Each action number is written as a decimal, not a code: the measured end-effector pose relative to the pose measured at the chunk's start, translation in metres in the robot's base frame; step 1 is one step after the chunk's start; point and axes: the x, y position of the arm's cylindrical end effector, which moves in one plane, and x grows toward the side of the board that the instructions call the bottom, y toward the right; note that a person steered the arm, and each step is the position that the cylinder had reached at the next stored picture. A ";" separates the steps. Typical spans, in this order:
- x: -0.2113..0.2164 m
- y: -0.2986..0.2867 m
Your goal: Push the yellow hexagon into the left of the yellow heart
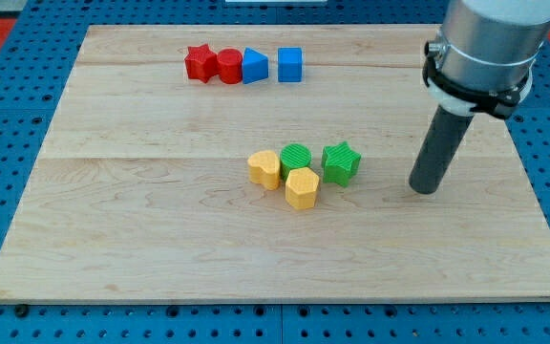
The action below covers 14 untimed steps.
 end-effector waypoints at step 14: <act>-0.008 -0.355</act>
